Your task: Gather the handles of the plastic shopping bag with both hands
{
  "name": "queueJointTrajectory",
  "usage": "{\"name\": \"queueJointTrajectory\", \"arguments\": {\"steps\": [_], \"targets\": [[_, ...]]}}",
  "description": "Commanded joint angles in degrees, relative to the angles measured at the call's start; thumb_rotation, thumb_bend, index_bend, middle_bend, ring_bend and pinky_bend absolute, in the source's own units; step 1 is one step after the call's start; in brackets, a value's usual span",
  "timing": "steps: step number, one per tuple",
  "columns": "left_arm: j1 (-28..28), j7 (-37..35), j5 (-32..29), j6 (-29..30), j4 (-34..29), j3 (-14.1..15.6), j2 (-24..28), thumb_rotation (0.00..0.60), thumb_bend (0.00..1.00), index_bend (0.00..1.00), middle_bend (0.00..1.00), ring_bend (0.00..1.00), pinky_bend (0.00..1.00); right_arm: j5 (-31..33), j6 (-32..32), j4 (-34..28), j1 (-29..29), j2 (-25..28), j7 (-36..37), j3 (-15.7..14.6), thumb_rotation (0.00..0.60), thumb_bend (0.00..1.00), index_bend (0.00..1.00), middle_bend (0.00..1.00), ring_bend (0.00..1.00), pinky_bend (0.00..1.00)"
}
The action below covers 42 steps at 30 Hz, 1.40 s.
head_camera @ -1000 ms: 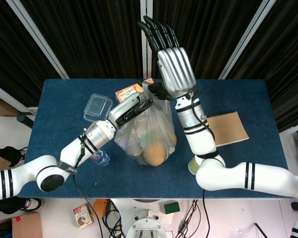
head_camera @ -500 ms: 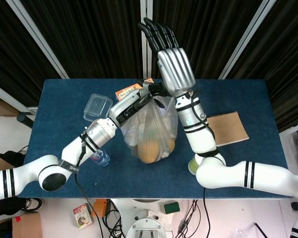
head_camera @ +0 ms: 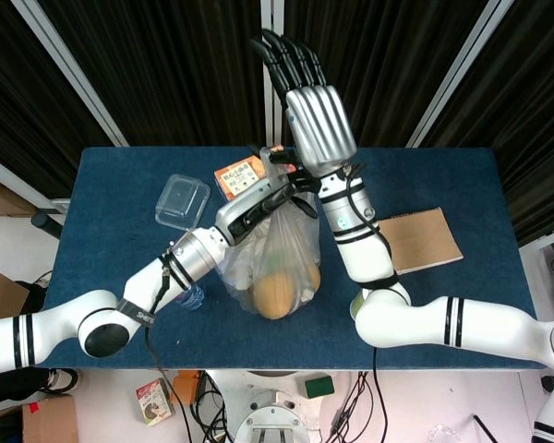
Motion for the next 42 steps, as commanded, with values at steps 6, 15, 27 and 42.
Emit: {"name": "queueJointTrajectory", "arguments": {"steps": [6,15,27,42], "targets": [[3.2,-3.0,3.3,-0.5,-0.6,-1.7,1.6,0.114,0.15,0.31,0.37,0.3,0.47,1.8,-0.8,1.4,-1.1,0.6,1.2,-0.1,0.6,0.0,0.0,0.0,0.0,0.0],[5.7,-6.6,2.7,0.7,-0.2,-3.2,2.0,0.117,0.15,0.35,0.42,0.34,0.51,1.2,-1.8,1.6,-2.6,1.8,2.2,-1.4,0.6,0.0,0.0,0.0,0.0,0.0],[7.4,-11.1,2.9,0.2,-0.6,-5.0,1.8,0.119,0.15,0.49,0.63,0.5,0.65,-0.1,-2.1,2.0,-4.2,2.6,4.0,-2.2,0.6,0.0,0.0,0.0,0.0,0.0],[8.3,-12.4,-0.3,2.4,-1.5,-7.9,2.8,0.12,0.15,0.42,0.53,0.44,0.63,-4.3,-5.6,0.5,-8.1,5.0,9.1,-5.4,0.6,0.0,0.0,0.0,0.0,0.0]]}}
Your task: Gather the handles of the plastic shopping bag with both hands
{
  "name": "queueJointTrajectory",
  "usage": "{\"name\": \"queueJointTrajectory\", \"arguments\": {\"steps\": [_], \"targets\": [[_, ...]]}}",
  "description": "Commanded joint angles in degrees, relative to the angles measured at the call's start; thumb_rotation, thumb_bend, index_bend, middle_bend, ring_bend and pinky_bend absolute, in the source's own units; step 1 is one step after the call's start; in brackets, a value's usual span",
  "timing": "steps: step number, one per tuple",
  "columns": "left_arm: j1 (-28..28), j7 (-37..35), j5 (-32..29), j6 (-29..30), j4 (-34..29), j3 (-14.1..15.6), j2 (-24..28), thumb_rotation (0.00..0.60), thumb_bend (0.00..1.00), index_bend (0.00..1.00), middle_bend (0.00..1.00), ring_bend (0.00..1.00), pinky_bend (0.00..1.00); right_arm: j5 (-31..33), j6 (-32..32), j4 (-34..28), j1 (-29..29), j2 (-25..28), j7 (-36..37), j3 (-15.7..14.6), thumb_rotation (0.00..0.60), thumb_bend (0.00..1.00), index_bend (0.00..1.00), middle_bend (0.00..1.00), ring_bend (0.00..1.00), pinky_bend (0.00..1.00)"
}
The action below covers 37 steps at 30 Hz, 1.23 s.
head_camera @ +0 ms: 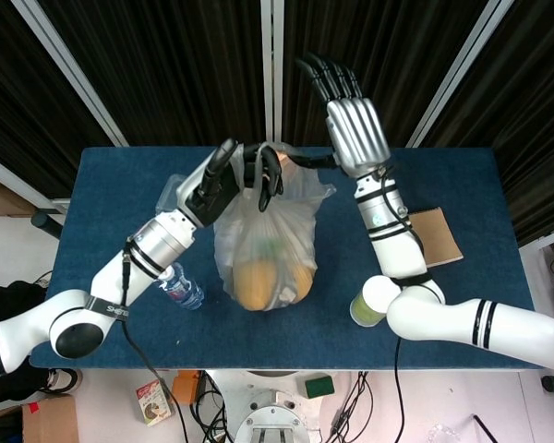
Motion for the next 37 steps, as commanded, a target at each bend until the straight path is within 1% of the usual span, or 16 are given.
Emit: {"name": "queueJointTrajectory", "arguments": {"steps": [1,5,8,12,15,17,18,20,23,25,27,28,29,32,34,37], "targets": [[-0.1,1.0,-1.6,0.7,0.0,-0.1,0.3,0.119,0.15,0.4,0.51,0.43,0.62,-1.7,-1.4,-1.0,-1.4,1.2,2.7,-0.5,0.6,0.0,0.0,0.0,0.0,0.0],[-0.7,1.9,-3.5,1.2,0.5,0.0,0.0,0.118,0.15,0.36,0.44,0.38,0.57,-3.4,-2.6,-2.9,-2.9,2.7,5.4,-0.8,0.6,0.0,0.0,0.0,0.0,0.0],[-1.0,2.6,-4.5,1.6,0.8,0.0,-0.4,0.118,0.15,0.36,0.43,0.36,0.55,-5.0,-3.0,-4.7,-4.3,4.1,6.9,-1.4,0.6,0.0,0.0,0.0,0.0,0.0],[-1.1,3.3,-5.3,2.1,0.9,-0.1,-0.6,0.12,0.15,0.36,0.43,0.36,0.55,-8.5,-1.3,-8.6,-7.5,6.3,11.6,-0.7,0.6,0.0,0.0,0.0,0.0,0.0],[-1.1,3.9,-5.5,2.2,0.8,-0.4,-0.4,0.119,0.15,0.36,0.43,0.36,0.55,-14.1,2.0,-12.5,-12.2,9.6,16.3,-0.9,0.6,0.0,0.0,0.0,0.0,0.0],[-1.3,4.4,-6.0,2.1,0.9,-0.9,0.0,0.116,0.15,0.36,0.42,0.36,0.54,-19.3,5.3,-14.7,-17.0,12.3,19.9,-2.3,0.6,0.0,0.0,0.0,0.0,0.0],[-1.5,4.7,-6.5,2.1,0.9,-1.3,0.4,0.11,0.15,0.36,0.42,0.36,0.54,-22.5,7.2,-15.8,-20.1,14.0,22.4,-3.7,0.6,0.0,0.0,0.0,0.0,0.0],[-1.9,5.5,-7.2,1.9,0.9,-1.7,1.0,0.074,0.15,0.35,0.42,0.36,0.53,-28.0,10.3,-16.4,-25.3,16.4,25.5,-6.9,0.6,0.0,0.0,0.0,0.0,0.0],[-2.8,6.7,-8.5,1.2,0.7,-3.0,2.6,0.051,0.15,0.32,0.4,0.34,0.52,-38.3,17.6,-13.0,-33.5,18.4,27.4,-13.4,0.6,0.0,0.0,0.0,0.0,0.0],[-3.4,7.8,-9.3,1.4,0.3,-4.1,3.8,0.049,0.15,0.31,0.39,0.33,0.51,-44.3,23.6,-8.1,-38.8,17.8,26.5,-18.0,0.6,0.01,0.0,0.0,0.0,0.0],[-3.7,8.7,-9.6,1.6,-0.3,-5.0,4.8,0.046,0.15,0.31,0.38,0.33,0.5,-48.3,28.5,-3.6,-43.2,16.0,24.4,-21.7,0.6,0.03,0.0,0.0,0.0,0.0],[-3.9,9.2,-10.0,1.5,-0.7,-5.5,5.6,0.046,0.15,0.3,0.38,0.32,0.5,-50.4,31.3,-0.6,-45.9,14.1,23.1,-24.0,0.6,0.04,0.0,0.0,0.0,0.0],[-4.1,9.6,-10.5,1.4,-0.9,-5.9,6.2,0.046,0.15,0.3,0.37,0.32,0.5,-51.5,33.3,1.7,-47.7,12.4,22.2,-25.4,0.6,0.04,0.0,0.0,0.0,0.0],[-4.6,11.1,-12.1,1.8,-1.4,-6.6,7.8,0.048,0.15,0.29,0.36,0.31,0.49,-53.4,39.0,9.6,-52.6,6.8,21.6,-28.5,0.6,0.04,0.0,0.0,0.0,0.0],[-5.0,12.0,-13.2,2.2,-1.7,-6.7,8.4,0.05,0.15,0.29,0.36,0.31,0.48,-53.1,41.2,14.2,-55.1,3.8,23.3,-29.7,0.6,0.04,0.0,0.0,0.0,0.0],[-5.4,13.0,-14.4,2.6,-2.0,-6.2,8.7,0.047,0.15,0.28,0.35,0.3,0.47,-52.4,43.0,18.9,-57.4,1.1,26.9,-30.8,0.6,0.05,0.0,0.0,0.0,0.0]]}}
